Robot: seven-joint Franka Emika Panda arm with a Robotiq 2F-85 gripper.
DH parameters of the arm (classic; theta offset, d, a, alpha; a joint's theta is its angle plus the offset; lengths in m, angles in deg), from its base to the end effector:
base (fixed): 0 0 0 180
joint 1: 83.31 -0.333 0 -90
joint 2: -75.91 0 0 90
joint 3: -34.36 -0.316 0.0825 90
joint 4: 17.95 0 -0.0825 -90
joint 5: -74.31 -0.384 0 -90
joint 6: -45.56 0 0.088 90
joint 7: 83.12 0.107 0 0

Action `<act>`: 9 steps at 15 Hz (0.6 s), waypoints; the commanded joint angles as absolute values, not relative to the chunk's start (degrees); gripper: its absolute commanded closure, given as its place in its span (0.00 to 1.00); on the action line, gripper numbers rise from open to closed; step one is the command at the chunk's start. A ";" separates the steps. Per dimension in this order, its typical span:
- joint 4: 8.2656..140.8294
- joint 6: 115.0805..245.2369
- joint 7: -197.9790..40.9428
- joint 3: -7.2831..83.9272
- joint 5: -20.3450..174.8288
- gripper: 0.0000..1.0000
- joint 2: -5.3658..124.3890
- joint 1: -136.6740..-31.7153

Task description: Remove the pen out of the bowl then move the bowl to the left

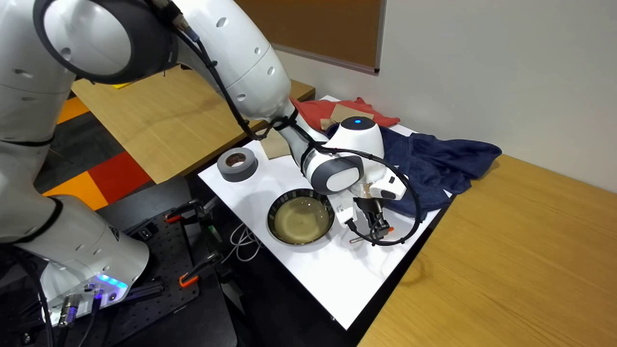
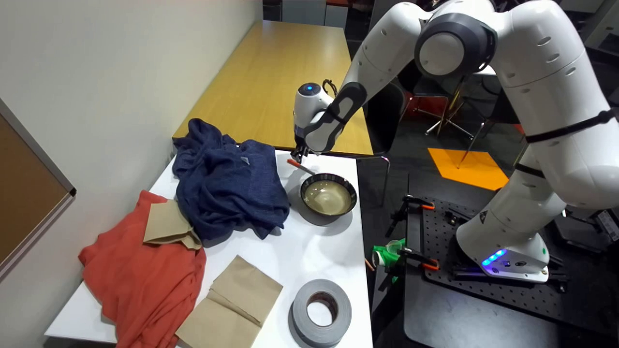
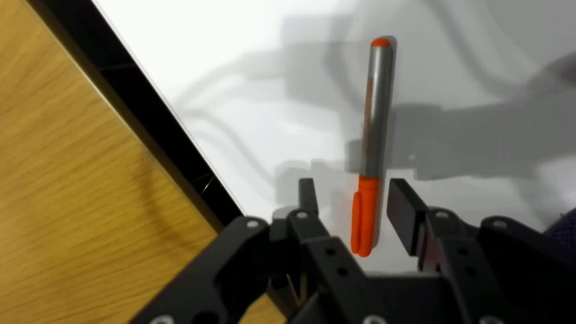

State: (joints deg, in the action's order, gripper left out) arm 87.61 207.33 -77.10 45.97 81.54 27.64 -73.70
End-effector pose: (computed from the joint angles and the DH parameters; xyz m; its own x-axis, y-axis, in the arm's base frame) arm 0.5999 -0.2203 0.0879 0.9545 -0.2601 0.1461 -0.2851 -0.9393 0.1907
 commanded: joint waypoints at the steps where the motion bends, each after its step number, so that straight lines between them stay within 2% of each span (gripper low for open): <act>1: 89.33 209.45 -79.05 45.98 80.44 0.22 30.27 -73.88; 4: 92.09 210.69 -78.76 46.10 80.34 0.01 33.52 -74.46; 9: 99.91 208.13 -78.33 46.36 80.77 0.00 42.29 -76.30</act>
